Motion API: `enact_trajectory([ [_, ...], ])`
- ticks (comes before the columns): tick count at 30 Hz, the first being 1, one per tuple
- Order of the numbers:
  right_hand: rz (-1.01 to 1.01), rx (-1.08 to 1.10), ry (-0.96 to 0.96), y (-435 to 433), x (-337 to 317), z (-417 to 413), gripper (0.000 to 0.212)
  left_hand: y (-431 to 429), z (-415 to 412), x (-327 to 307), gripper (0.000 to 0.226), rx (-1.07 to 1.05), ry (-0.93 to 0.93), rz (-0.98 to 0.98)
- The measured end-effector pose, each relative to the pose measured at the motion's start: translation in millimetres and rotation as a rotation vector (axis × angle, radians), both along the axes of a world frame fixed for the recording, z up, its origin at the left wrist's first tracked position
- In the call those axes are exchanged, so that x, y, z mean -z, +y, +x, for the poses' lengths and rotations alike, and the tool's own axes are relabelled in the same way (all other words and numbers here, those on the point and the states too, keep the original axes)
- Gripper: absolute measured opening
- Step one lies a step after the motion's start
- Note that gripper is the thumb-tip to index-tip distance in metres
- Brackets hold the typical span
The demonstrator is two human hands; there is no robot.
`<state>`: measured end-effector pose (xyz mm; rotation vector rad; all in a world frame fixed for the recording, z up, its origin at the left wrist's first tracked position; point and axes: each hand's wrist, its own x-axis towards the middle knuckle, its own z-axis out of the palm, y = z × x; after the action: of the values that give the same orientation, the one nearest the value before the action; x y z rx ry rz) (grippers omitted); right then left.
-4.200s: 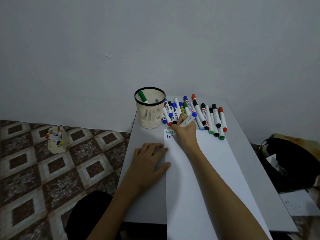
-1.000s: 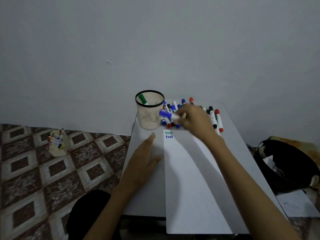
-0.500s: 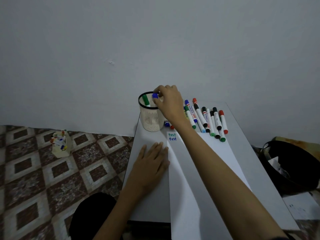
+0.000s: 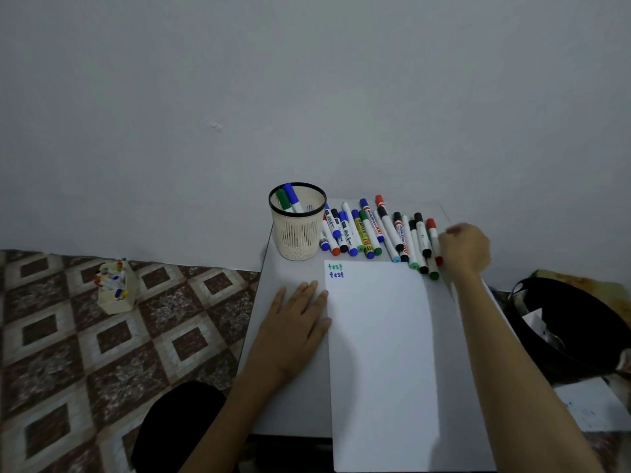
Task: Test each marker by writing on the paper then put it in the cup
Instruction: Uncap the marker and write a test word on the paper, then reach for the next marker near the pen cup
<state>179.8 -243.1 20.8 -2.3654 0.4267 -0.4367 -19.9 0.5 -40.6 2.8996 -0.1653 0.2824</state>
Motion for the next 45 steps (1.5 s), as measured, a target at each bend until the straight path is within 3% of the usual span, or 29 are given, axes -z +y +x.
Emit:
enact_trajectory([
  [3,0.015,-0.03,0.11,-11,8,-7,0.025,1,0,0,0.07,0.0,-0.004,0.001],
  [11,0.04,-0.001,-0.01,-5,11,-16,0.023,0,-1,-3,0.072,-0.009,0.001,0.0],
  [14,0.245,0.029,-0.298,-5,6,-19,0.022,1,-1,-3,0.073,-0.006,-0.007,-0.003],
  [17,0.641,-0.303,-0.508,3,-15,-34,0.016,1,-1,-3,0.077,-0.003,-0.015,-0.061],
  [19,0.862,-0.525,-0.455,13,-29,-51,0.015,0,-3,-6,0.078,-0.012,-0.031,-0.148],
  [21,0.935,-0.704,-0.318,24,-33,-69,0.009,-1,-4,-8,0.078,-0.038,-0.057,-0.267],
  [24,0.896,-0.939,-0.06,43,-24,-95,0.008,-3,-4,-11,0.073,-0.076,-0.099,-0.476],
  [27,0.827,-1.099,0.131,64,-11,-115,0.009,-4,-5,-16,0.066,-0.081,-0.138,-0.555],
  [34,0.789,-1.093,0.207,98,5,-136,0.02,0,-6,-7,0.033,0.046,-0.191,-0.599],
  [45,0.844,-1.017,0.25,99,16,-129,0.04,1,-8,-15,0.049,0.139,-0.235,-0.632],
])
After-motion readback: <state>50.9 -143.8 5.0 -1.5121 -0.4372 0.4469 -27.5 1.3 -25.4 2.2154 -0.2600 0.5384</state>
